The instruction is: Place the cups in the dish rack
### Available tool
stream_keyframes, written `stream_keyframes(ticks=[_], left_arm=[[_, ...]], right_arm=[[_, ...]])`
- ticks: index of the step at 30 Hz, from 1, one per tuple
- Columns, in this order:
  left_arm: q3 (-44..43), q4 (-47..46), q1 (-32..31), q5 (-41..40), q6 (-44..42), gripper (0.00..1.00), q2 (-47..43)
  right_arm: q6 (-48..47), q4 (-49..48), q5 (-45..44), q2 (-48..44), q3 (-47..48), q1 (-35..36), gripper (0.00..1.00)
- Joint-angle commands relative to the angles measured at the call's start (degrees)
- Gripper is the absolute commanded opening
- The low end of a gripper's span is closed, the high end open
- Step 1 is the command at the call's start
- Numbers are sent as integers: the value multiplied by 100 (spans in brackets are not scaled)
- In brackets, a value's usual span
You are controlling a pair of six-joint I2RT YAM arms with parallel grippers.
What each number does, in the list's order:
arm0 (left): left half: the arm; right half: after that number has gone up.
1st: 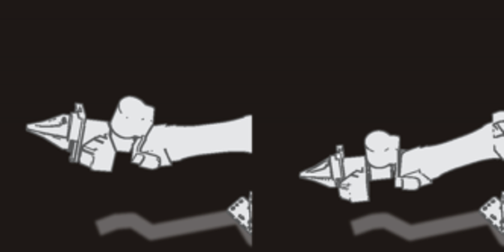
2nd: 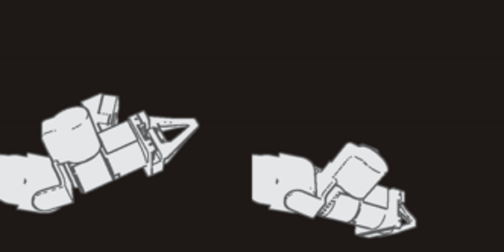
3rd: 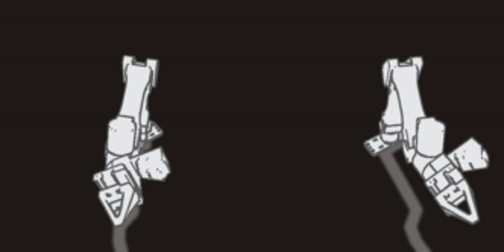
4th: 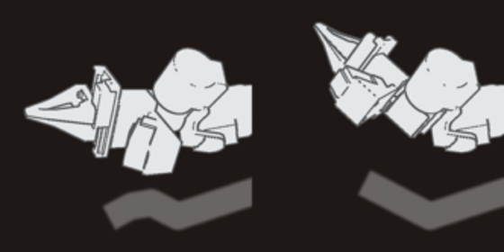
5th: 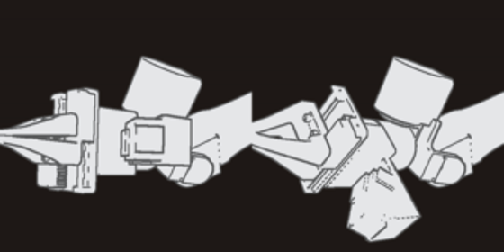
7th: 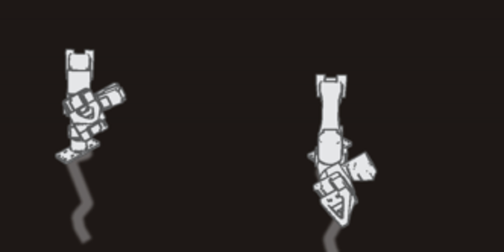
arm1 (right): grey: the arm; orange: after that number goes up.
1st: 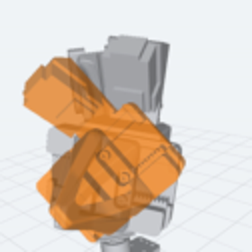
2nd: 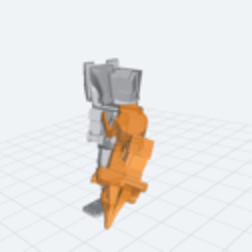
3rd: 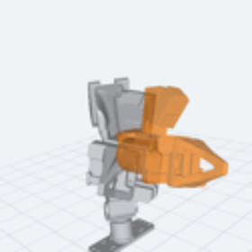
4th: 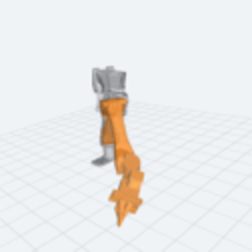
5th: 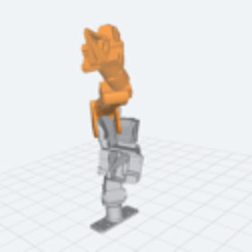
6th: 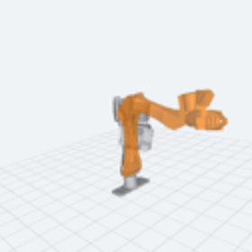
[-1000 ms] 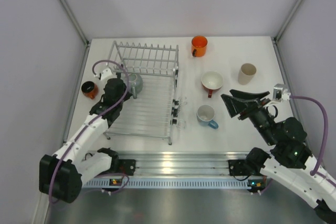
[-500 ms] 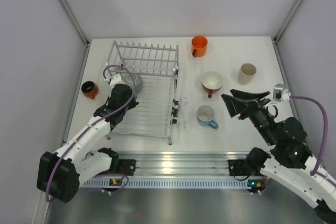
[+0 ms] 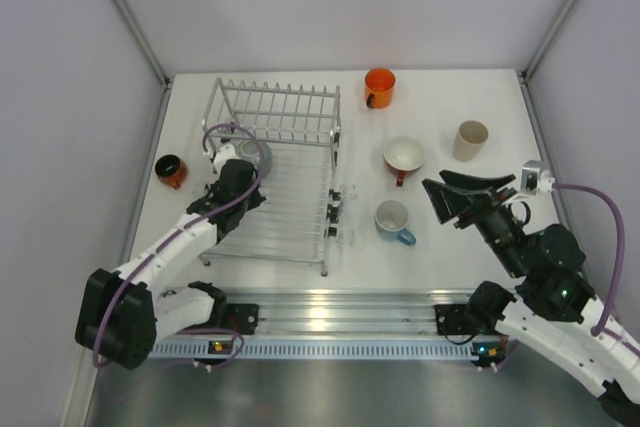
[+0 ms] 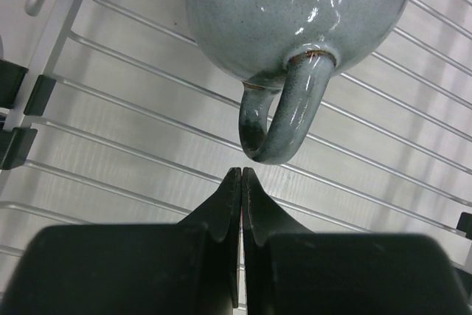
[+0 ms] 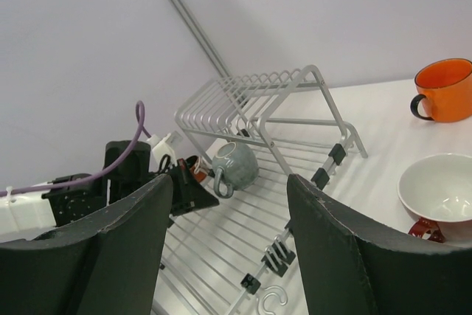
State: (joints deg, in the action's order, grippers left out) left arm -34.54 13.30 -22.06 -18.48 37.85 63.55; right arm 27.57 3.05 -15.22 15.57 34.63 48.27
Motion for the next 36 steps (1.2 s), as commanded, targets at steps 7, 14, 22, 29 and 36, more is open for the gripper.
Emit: stream_keyframes(ticks=[7,14,22,29,36], left_arm=[[-325,-565,27,-279,12,0,122],[-342,-644,97,-411,65,0,290],[-421,-846,159,-314,118,0,210],[-492,-1022,194,-402,118,0,465],[-316,-1505,343,-481,83,0,483]], right_arm=[[-85,-41,-68,-90,167,60,64],[-85,-32,-130,-177,105,68,64],[-94,3,-148,-195,70,60,64],[-112,55,-174,-274,70,68,64],[-112,108,-192,-309,88,60,64]])
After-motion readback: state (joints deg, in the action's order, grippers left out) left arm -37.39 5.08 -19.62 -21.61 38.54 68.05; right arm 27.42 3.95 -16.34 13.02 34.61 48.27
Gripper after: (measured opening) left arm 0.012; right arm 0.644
